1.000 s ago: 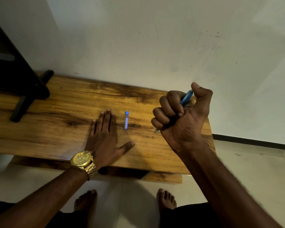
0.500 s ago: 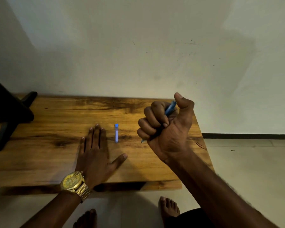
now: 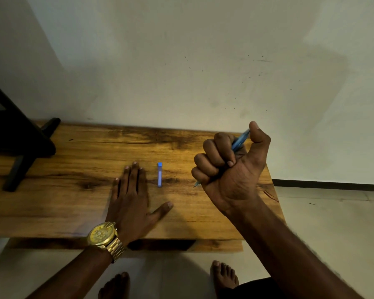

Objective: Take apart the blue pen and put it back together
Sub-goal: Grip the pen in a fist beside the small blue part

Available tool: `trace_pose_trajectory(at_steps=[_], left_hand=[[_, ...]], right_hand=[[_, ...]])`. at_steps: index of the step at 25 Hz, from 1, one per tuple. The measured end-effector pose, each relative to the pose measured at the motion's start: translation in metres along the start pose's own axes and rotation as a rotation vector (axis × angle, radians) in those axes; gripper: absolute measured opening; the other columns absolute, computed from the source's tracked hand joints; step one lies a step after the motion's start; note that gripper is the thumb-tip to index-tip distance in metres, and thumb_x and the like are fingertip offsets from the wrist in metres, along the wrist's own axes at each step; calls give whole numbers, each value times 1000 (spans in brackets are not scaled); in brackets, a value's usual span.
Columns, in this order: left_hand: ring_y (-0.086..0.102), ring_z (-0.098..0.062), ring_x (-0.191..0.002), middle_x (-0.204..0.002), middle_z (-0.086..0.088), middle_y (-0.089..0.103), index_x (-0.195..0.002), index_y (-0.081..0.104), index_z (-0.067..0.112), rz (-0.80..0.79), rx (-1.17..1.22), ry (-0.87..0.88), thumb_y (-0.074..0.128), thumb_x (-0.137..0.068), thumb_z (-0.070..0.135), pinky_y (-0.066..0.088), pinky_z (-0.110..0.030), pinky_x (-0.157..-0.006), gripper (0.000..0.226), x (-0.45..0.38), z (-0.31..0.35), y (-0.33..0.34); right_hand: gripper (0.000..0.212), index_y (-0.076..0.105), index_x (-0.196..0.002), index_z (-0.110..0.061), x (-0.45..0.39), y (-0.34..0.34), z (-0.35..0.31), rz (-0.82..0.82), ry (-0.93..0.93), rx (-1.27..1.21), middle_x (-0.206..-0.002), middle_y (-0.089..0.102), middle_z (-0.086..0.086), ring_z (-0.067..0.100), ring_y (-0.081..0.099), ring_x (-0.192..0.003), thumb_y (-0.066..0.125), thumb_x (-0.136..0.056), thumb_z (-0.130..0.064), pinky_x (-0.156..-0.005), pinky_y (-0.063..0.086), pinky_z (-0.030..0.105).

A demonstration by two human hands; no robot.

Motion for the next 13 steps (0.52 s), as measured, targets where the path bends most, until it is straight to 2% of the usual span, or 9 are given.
trace_pose_trajectory(at_steps=[5, 13], left_hand=[[-4, -32, -172, -184, -11, -11, -175, -1, 11, 6, 11, -2, 10, -79, 105, 9, -57, -138, 134, 1, 1, -2], [-7, -31, -172, -184, -11, -14, -174, -4, 12, -5, 11, 1, 10, -78, 105, 9, -57, -138, 135, 0, 2, -3]], right_hand=[[63, 26, -55, -21, 1, 0, 1, 4, -2, 15, -53, 18, -4, 11, 13, -46, 24, -101, -64, -48, 14, 23], [61, 26, -55, -21, 1, 1, 0, -13, 6, 26, -53, 19, -5, 11, 13, -46, 37, -96, -65, -48, 13, 23]])
Point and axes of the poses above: each hand's wrist, its own x-axis away from the middle knuckle, its own y-axis out of the palm, z = x × y, the point moved 3 cm from there along -x, towards the middle knuckle
